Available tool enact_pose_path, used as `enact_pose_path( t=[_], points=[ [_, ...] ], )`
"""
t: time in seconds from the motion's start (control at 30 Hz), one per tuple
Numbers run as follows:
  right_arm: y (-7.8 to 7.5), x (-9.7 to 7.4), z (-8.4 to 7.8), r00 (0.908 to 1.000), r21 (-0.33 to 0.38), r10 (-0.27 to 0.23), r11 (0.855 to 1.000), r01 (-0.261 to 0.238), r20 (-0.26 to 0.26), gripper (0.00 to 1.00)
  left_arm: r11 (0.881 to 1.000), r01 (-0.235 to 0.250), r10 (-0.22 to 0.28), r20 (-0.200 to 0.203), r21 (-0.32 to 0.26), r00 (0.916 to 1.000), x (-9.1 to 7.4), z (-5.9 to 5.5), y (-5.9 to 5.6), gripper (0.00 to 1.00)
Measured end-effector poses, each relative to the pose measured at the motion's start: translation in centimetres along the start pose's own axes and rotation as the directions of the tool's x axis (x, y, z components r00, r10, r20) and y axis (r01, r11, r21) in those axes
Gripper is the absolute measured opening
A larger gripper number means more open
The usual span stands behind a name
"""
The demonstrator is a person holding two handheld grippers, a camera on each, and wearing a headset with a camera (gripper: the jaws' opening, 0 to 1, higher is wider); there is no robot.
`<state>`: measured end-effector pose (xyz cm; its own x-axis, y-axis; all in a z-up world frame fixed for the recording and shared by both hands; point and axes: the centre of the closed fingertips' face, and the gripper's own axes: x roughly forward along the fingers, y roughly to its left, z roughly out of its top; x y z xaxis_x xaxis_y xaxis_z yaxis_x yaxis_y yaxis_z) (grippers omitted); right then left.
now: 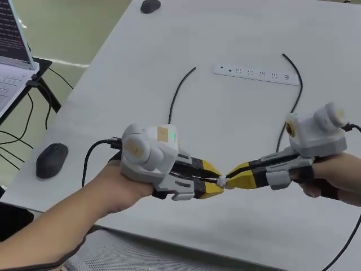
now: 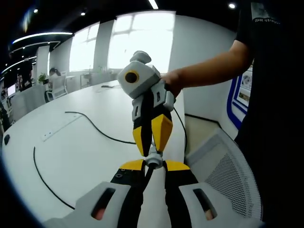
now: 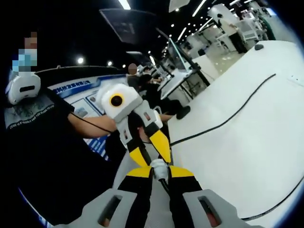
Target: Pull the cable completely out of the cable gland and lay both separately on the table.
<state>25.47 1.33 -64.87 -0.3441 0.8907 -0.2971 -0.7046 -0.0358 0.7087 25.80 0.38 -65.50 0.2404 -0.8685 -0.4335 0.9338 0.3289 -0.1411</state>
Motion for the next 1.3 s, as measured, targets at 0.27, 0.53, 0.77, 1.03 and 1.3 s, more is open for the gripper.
enact_pose_path(
  t=[0.27, 0.53, 0.77, 1.03, 1.3],
  points=[
    [0.4, 0.4, -0.9, 0.9996, 0.007, 0.016, 1.0, -0.016, -0.024, 0.09, 1.0, 0.001, -0.001, -0.011, -0.005, 0.9999, -0.1, -0.3, -0.3, 0.15],
    [0.4, 0.6, -1.3, 0.9995, -0.045, 0.008, 0.999, -0.009, -0.032, 0.08, 1.0, 0.004, -0.005, -0.026, -0.019, 0.9996, 0.0, -0.7, -0.5, 0.15],
    [0.3, 0.5, -1.3, 0.9892, -0.3, -0.114, 0.95, 0.082, -0.092, 0.07, 0.998, 0.007, -0.01, -0.03, -0.068, 0.9995, 0.1, -0.7, -0.3, 0.15],
    [0.3, 0.3, -1.9, 0.9592, -0.569, -0.262, 0.807, 0.158, -0.105, 0.07, 0.989, 0.025, -0.028, -0.022, -0.142, 0.9993, 0.1, -1.0, -0.5, 0.15],
    [0.2, 0.3, -1.8, 0.9024, -0.816, -0.427, 0.541, 0.203, -0.058, 0.07, 0.966, 0.041, -0.04, 0.011, -0.257, 0.9992, 0.0, -0.8, -0.4, 0.15]
  ],
)
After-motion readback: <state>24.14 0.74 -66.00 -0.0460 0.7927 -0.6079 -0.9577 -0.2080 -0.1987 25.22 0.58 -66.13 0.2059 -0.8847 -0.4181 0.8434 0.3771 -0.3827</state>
